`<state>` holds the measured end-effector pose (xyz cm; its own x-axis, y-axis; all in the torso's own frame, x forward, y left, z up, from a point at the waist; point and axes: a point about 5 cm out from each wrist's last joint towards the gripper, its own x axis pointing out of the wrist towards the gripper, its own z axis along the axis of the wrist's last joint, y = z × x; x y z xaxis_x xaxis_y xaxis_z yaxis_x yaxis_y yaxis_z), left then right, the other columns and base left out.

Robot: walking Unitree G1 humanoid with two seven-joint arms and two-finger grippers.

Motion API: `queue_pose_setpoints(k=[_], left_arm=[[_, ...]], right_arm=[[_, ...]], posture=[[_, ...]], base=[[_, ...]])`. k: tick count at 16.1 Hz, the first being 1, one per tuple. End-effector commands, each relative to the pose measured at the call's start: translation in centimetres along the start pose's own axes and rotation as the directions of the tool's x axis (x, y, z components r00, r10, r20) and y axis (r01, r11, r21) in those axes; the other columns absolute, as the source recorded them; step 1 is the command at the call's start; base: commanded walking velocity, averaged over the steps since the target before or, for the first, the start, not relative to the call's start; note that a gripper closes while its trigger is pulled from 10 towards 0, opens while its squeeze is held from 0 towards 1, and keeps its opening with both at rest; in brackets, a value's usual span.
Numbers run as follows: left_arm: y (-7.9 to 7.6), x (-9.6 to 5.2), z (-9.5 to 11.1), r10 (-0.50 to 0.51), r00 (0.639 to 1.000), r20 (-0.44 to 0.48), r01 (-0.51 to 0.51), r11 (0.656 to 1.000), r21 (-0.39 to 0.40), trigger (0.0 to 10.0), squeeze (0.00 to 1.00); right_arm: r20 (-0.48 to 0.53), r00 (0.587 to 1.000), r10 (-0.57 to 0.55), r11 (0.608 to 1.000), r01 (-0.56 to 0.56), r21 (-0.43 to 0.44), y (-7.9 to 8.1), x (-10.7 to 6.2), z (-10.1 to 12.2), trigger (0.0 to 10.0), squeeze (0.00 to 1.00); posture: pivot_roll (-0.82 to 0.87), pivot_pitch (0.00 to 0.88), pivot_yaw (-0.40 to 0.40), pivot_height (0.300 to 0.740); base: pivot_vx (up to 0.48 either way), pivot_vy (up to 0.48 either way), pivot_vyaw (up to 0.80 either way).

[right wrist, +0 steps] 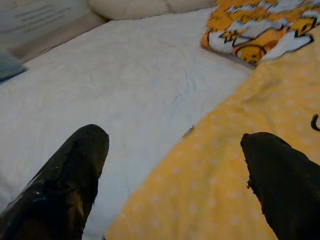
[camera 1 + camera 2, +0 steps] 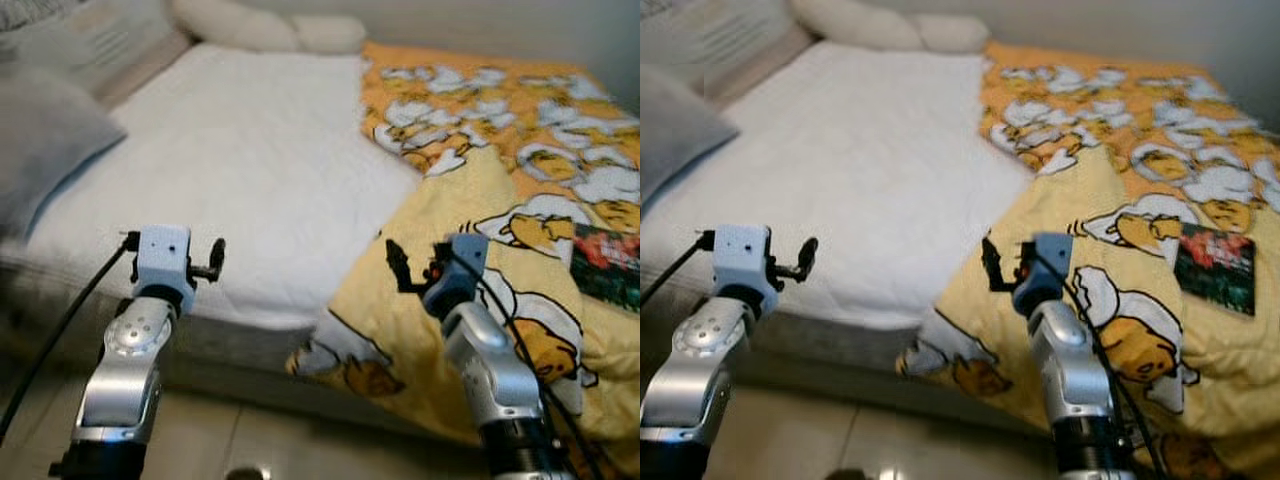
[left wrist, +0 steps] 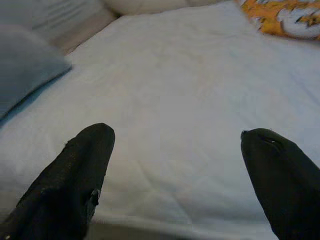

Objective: Clean up the room

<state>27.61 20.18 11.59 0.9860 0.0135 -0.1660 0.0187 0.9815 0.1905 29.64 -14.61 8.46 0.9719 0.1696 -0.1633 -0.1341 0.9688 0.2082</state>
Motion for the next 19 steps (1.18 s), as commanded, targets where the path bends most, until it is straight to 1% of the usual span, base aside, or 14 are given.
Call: queue_pose_setpoints(k=[1, 3, 7, 11, 17, 19], left_arm=[[-0.2, 0.0, 0.2, -0.006, 1.000, 0.005, 0.006, 1.000, 0.009, 10.0, 0.99], [-0.4, 0.0, 0.1, -0.011, 1.000, 0.003, 0.011, 1.000, 0.009, 10.0, 0.99], [-0.5, -0.1, 0.1, -0.019, 1.000, 0.004, 0.019, 1.000, 0.018, 10.0, 0.99], [-0.7, -0.2, -0.1, -0.026, 1.000, 0.003, 0.026, 0.999, 0.023, 10.0, 0.99], [-0.6, -0.3, -0.2, -0.027, 1.000, 0.003, 0.027, 0.999, 0.039, 10.0, 0.99], [-0.6, -0.4, -0.2, -0.032, 0.999, 0.002, 0.032, 0.999, 0.042, 10.0, 0.99]], right_arm=[[0.001, 1.000, -0.023, 1.000, 0.023, -0.009, -0.7, -0.1, 0.2, 10.0, 1.00], [-0.001, 1.000, -0.025, 1.000, 0.025, -0.015, -1.0, -0.1, 0.1, 10.0, 1.00], [-0.014, 1.000, -0.010, 1.000, 0.010, -0.026, -0.9, -0.4, -0.3, 10.0, 1.00], [-0.023, 0.999, 0.023, 0.998, -0.024, -0.055, -0.7, -0.5, -0.5, 10.0, 1.00], [-0.031, 0.999, 0.021, 0.998, -0.023, -0.055, -0.8, -0.7, -0.9, 10.0, 1.00], [-0.035, 0.999, 0.019, 0.998, -0.021, -0.051, -0.8, -0.7, -1.0, 10.0, 1.00]], posture=[[0.08, 0.000, -0.002, 0.740], [0.08, 0.000, -0.002, 0.740], [0.09, 0.000, -0.007, 0.740], [0.09, 0.000, -0.006, 0.740], [0.09, 0.000, -0.003, 0.740], [0.09, 0.000, -0.003, 0.740]], base=[[0.000, -0.375, 0.00], [0.000, -0.377, 0.00], [0.000, -0.375, 0.00], [0.000, -0.376, 0.72], [0.000, -0.374, 0.80], [0.000, -0.375, 0.00]])
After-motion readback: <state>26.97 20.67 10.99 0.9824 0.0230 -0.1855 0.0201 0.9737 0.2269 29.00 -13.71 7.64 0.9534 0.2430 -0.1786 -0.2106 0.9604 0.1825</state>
